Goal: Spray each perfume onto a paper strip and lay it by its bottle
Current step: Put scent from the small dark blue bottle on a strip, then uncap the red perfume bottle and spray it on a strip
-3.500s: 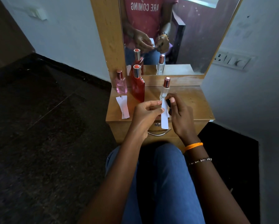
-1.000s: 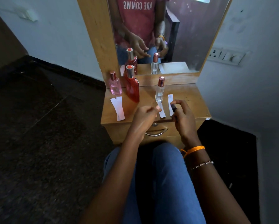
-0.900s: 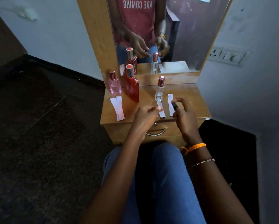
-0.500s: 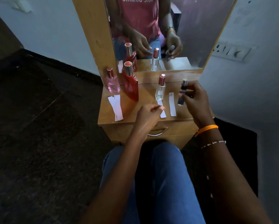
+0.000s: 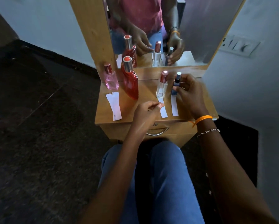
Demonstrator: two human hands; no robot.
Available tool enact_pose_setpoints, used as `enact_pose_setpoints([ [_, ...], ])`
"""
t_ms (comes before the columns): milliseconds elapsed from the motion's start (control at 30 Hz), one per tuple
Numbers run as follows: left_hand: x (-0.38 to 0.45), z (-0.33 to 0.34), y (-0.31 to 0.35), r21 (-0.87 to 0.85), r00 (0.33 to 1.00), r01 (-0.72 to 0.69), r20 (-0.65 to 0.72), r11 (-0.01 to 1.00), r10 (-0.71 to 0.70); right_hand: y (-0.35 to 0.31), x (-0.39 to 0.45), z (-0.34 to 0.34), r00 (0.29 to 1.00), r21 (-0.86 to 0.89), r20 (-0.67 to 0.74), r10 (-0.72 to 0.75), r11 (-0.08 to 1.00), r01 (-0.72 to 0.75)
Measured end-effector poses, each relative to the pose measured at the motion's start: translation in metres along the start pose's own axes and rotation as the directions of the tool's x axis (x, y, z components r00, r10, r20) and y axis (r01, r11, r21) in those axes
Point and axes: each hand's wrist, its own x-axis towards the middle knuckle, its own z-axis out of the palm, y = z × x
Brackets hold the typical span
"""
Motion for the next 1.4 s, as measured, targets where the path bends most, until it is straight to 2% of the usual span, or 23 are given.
enact_pose_setpoints([
  [200, -0.001, 0.000, -0.001, 0.016, 1.000, 0.002, 0.009, 1.000, -0.002, -0.004, -0.006, -0.003, 0.998, 0.013, 0.012, 0.056, 0.998, -0.057],
  [267, -0.004, -0.002, -0.002, 0.026, 1.000, -0.009, 0.001, 1.000, 0.009, -0.010, -0.015, -0.003, 0.993, 0.014, -0.098, 0.058, 0.998, -0.057],
  [333, -0.007, -0.010, -0.003, 0.049, 0.998, -0.061, -0.032, 0.997, 0.062, -0.019, -0.032, 0.002, 0.955, 0.011, -0.293, 0.053, 0.999, -0.053],
  [400, -0.010, -0.023, -0.008, 0.139, 0.980, -0.143, -0.118, 0.980, 0.159, -0.029, -0.054, 0.016, 0.935, 0.025, -0.346, 0.074, 0.997, -0.070],
  [467, -0.013, -0.039, -0.013, 0.239, 0.944, -0.193, -0.219, 0.952, 0.246, -0.035, -0.073, 0.035, 0.964, 0.026, -0.249, 0.093, 0.996, -0.089],
  [533, -0.016, -0.056, -0.017, 0.315, 0.911, -0.174, -0.307, 0.933, 0.274, -0.038, -0.084, 0.055, 0.985, 0.030, -0.126, 0.120, 0.993, -0.117],
  [633, -0.018, -0.078, -0.026, 0.450, 0.867, -0.044, -0.426, 0.892, 0.258, -0.048, -0.091, 0.083, 0.990, -0.020, 0.067, 0.126, 0.992, -0.125],
  [733, -0.020, -0.087, -0.037, 0.526, 0.893, 0.099, -0.421, 0.845, 0.158, -0.058, -0.091, 0.107, 0.979, -0.085, 0.169, 0.116, 0.991, -0.103],
  [833, -0.019, -0.088, -0.044, 0.539, 0.918, 0.084, -0.368, 0.838, 0.145, -0.066, -0.086, 0.126, 0.974, -0.103, 0.172, 0.146, 0.986, -0.129],
  [1067, -0.012, -0.093, -0.056, 0.531, 0.925, 0.026, -0.333, 0.847, 0.181, -0.074, -0.073, 0.149, 0.935, 0.007, 0.070, 0.346, 0.938, -0.348],
  [1267, -0.010, -0.094, -0.060, 0.498, 0.930, 0.010, -0.324, 0.867, 0.176, -0.075, -0.066, 0.154, 0.946, -0.108, 0.035, 0.322, 0.942, -0.317],
  [1400, -0.013, -0.095, -0.055, 0.484, 0.940, 0.007, -0.303, 0.875, 0.159, -0.073, -0.064, 0.154, 0.946, -0.110, 0.016, 0.324, 0.941, -0.320],
])
